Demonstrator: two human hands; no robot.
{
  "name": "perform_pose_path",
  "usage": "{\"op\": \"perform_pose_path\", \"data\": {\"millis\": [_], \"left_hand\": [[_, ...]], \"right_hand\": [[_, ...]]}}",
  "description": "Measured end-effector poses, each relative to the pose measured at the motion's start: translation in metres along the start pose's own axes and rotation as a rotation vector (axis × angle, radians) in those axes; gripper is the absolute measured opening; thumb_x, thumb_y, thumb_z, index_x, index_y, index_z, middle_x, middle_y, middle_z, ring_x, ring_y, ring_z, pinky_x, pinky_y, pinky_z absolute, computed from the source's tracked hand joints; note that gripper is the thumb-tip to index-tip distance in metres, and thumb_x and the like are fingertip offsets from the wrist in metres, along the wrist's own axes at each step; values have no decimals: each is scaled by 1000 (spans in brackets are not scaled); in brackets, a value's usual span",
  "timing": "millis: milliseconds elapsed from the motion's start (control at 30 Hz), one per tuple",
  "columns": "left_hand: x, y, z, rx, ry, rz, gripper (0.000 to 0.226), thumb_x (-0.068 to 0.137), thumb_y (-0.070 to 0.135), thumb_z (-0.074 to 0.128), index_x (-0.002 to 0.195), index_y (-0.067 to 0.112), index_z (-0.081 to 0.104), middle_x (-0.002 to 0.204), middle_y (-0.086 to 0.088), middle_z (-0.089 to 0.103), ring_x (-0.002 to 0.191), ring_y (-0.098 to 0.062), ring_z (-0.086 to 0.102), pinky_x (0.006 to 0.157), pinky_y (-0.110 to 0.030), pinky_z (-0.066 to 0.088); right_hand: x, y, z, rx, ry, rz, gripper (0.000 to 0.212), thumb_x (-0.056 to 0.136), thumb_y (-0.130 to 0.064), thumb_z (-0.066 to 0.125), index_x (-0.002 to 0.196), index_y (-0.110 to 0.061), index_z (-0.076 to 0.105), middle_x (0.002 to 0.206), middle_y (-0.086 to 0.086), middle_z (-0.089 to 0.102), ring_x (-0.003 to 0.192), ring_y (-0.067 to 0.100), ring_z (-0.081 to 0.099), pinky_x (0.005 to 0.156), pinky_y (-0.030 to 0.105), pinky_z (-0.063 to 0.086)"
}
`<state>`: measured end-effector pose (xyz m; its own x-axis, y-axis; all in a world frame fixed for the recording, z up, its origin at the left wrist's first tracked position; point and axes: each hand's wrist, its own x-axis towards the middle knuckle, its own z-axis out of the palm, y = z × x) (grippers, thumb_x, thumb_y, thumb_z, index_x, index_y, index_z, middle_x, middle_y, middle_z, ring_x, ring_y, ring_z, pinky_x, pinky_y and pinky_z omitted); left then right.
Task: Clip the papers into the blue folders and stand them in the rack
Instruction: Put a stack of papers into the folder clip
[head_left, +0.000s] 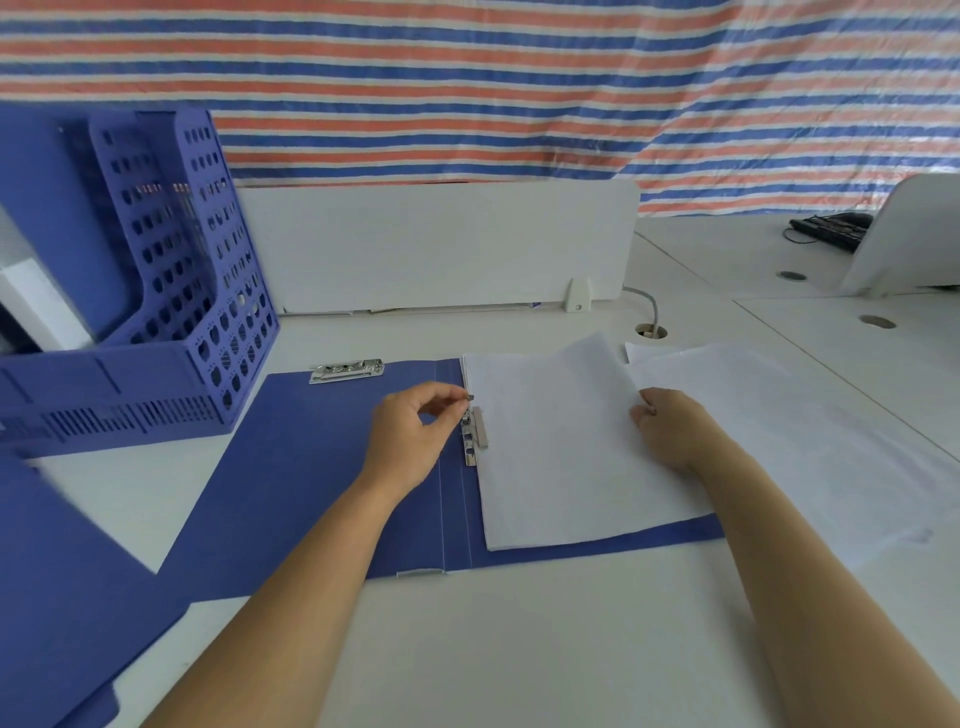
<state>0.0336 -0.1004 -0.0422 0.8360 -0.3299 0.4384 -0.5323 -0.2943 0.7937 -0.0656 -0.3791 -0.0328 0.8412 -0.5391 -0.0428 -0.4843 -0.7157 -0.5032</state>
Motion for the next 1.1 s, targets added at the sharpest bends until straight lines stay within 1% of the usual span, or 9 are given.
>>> {"op": "perform_pose_path", "data": {"millis": [200, 333, 467, 533, 700, 800, 933, 1000, 1100], "left_hand": [[-13, -1, -2, 229, -24, 150, 13, 88, 20, 68, 99, 21, 74, 87, 13, 71, 71, 6, 60, 63, -6, 43], [-20, -2, -6, 334, -21, 201, 16, 88, 19, 67, 103, 21, 74, 94, 8, 73, 85, -9, 66, 76, -31, 56], [-31, 0, -7, 455, -114, 229, 34, 88, 5, 55, 112, 24, 71, 113, 11, 70, 101, -12, 62, 83, -31, 53], [-34, 1, -7, 550, -162, 273, 40, 86, 3, 51, 113, 25, 71, 118, 11, 66, 103, -12, 59, 78, -31, 54], [-39, -4, -8, 789, -194, 412, 39, 78, 9, 48, 102, 25, 75, 103, -1, 65, 79, -23, 63, 58, -37, 50], [-41, -5, -4, 882, -222, 415, 44, 79, 7, 44, 107, 27, 73, 97, -2, 63, 76, -23, 60, 60, -33, 42], [-41, -7, -3, 826, -152, 323, 42, 85, 3, 53, 114, 27, 70, 95, -2, 67, 82, -24, 60, 65, -32, 35], [-40, -7, -4, 790, -130, 305, 39, 86, 6, 54, 114, 27, 70, 95, 0, 69, 82, -23, 62, 66, -33, 40], [-39, -5, -9, 773, -136, 318, 35, 86, 14, 53, 113, 26, 70, 98, 3, 69, 85, -20, 63, 67, -34, 47]], "right_hand": [[1, -1, 0, -77, 9, -15, 24, 100, -24, 36, 99, -13, 57, 104, 8, 59, 93, 27, 50, 84, 36, 42], [-3, -2, 0, -184, 29, -12, 28, 101, -28, 33, 109, -14, 56, 107, 6, 58, 96, 27, 51, 82, 37, 42], [-5, -5, 2, -239, 47, -1, 31, 102, -29, 31, 115, -15, 54, 113, 9, 60, 91, 24, 48, 76, 35, 40], [-5, -6, 3, -241, 57, 1, 30, 102, -29, 31, 114, -15, 54, 115, 10, 60, 90, 24, 47, 76, 35, 39], [-7, -6, 6, -230, 70, 5, 28, 101, -28, 32, 114, -15, 53, 114, 10, 61, 89, 24, 46, 75, 34, 38], [-10, -7, 7, -238, 93, 9, 27, 101, -26, 33, 115, -15, 54, 114, 9, 61, 87, 24, 45, 74, 34, 37], [-18, -12, 11, -310, 198, 20, 30, 101, -26, 33, 114, -10, 55, 104, 8, 52, 85, 27, 48, 71, 33, 35], [-25, -17, 14, -381, 278, 5, 32, 100, -28, 36, 120, -9, 52, 113, 10, 50, 97, 30, 52, 72, 35, 38], [-35, -25, 20, -383, 361, -149, 46, 99, -35, 42, 140, -14, 41, 136, 10, 47, 118, 30, 48, 86, 40, 45]]}}
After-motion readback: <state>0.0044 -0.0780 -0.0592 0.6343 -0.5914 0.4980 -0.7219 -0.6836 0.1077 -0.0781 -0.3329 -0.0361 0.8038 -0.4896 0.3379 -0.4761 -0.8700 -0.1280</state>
